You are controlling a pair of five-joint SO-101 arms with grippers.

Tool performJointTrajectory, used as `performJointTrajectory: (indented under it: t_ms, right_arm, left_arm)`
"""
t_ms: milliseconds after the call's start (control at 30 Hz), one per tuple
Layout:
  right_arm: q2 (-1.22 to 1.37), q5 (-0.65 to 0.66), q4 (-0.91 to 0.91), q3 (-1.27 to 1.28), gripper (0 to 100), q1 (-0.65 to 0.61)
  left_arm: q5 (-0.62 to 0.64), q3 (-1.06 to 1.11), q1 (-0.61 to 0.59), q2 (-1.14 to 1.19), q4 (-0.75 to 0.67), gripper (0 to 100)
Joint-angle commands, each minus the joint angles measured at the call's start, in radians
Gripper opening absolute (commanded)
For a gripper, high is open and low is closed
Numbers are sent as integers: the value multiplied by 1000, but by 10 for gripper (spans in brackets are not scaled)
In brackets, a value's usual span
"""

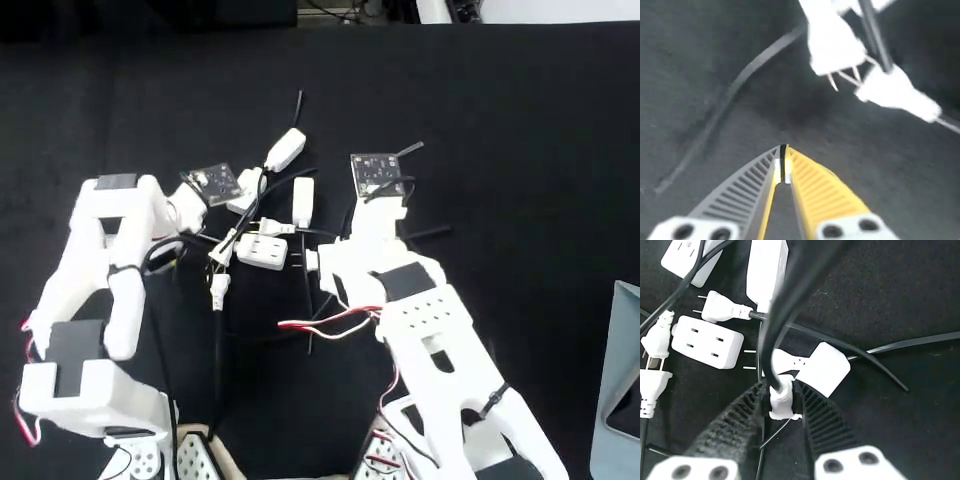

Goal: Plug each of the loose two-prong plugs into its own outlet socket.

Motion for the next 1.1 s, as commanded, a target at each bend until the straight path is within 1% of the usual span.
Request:
performJointTrajectory:
  t_ms: [0, 100, 167, 267, 333, 367, 467, 567, 767, 933, 1067]
  right_arm:
    - [-5, -9, -12, -8, 12, 12]
    - [-5, -9, -11, -8, 12, 12]
    - [-5, -9, -11, -8, 12, 12]
    - [-2, -11, -11, -7, 12, 12]
    - [-2, -11, -11, -7, 12, 12]
    - [-2, -11, -11, -7, 12, 12]
    - [-2, -11, -11, -7, 12, 12]
    - [-1, -11, -11, -7, 12, 12]
    - [-1, -11, -11, -7, 12, 12]
    - [-1, -8, -11, -7, 12, 12]
    - [-1, -6, -11, -7, 12, 12]
  left_arm:
    - [-51, -12, -4, -86, 84, 29]
    - [-48, -13, -5, -94, 15, 30]
    - [-25, -12, -4, -91, -51, 63]
    - [37, -12, -2, -55, -141, 213]
    - [46, -12, 4, -18, -201, 295]
    - [44, -12, 15, 5, -232, 302]
    - [41, -27, 53, 87, -298, 277]
    - [41, -74, 81, 163, -333, 268]
    - [43, -228, 82, 282, -325, 267]
    - [43, -262, 79, 310, -321, 267]
    - [41, -272, 85, 262, -229, 267]
